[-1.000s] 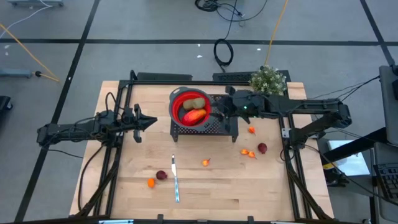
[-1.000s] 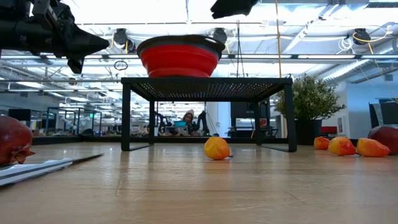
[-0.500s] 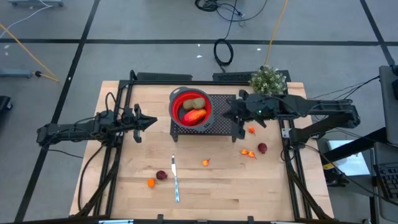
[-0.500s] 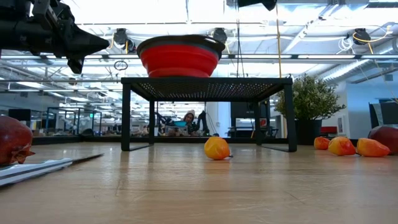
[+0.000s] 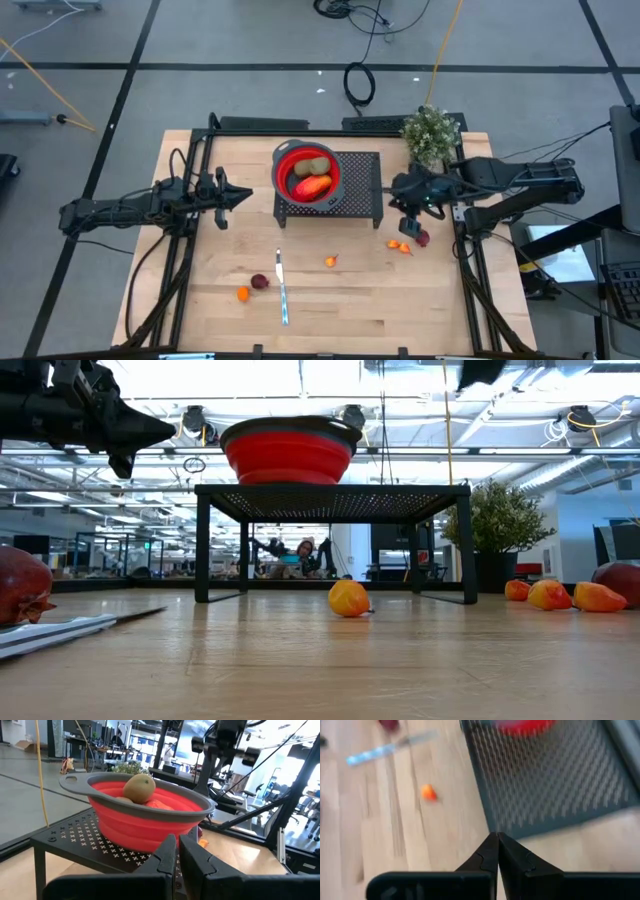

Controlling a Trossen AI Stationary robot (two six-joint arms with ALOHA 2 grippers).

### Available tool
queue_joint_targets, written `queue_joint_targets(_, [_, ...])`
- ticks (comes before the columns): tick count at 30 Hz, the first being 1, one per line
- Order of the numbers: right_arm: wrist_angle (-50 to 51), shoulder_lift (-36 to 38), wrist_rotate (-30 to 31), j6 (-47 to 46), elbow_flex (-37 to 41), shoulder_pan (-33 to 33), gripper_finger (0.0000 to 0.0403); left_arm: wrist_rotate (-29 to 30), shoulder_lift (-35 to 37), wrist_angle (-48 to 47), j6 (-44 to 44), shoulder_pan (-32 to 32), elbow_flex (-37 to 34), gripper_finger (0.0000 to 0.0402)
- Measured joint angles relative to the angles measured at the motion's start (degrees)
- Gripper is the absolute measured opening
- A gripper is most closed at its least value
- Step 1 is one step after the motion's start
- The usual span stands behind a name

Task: Pick & Place Fruit
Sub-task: Put the top right peach into the strainer on the shelf

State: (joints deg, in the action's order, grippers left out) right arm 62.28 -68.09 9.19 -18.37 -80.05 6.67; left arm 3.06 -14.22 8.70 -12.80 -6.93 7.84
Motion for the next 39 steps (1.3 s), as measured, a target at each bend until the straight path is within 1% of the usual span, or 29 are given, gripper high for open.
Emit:
queue_joint_targets(9, [17.58,0.4,-0.39,-16.5,0.02,0.76,0.0001,0.01,-0.01,-0.06,1.11,-0.05,0.0,0.0019])
queue_joint_targets(16, [27.04,0.41,-0.41,-25.94,0.02,0.74,0.0006,0.03,0.0,-0.06,2.02,-0.05,0.0,0.0019])
queue_joint_targets(21, [27.69,0.39,-0.3,-29.56,0.02,0.73,0.0021,0.03,0.0,-0.08,2.16,-0.05,0.0,0.0019])
queue_joint_targets(27, [27.7,0.39,-0.28,-30.66,1.2,0.73,0.005,0.04,-0.02,-0.08,2.17,-0.05,0.0,0.0019])
queue_joint_targets(33, [27.54,1.03,-0.46,-34.04,6.64,0.73,0.0092,0.03,-0.02,-0.1,2.14,-0.05,0.0,0.0019])
queue_joint_targets(39, [22.82,2.64,-0.47,-34.78,12.36,0.55,0.0149,0.04,-0.02,-0.1,2.14,-0.05,0.0,0.0019])
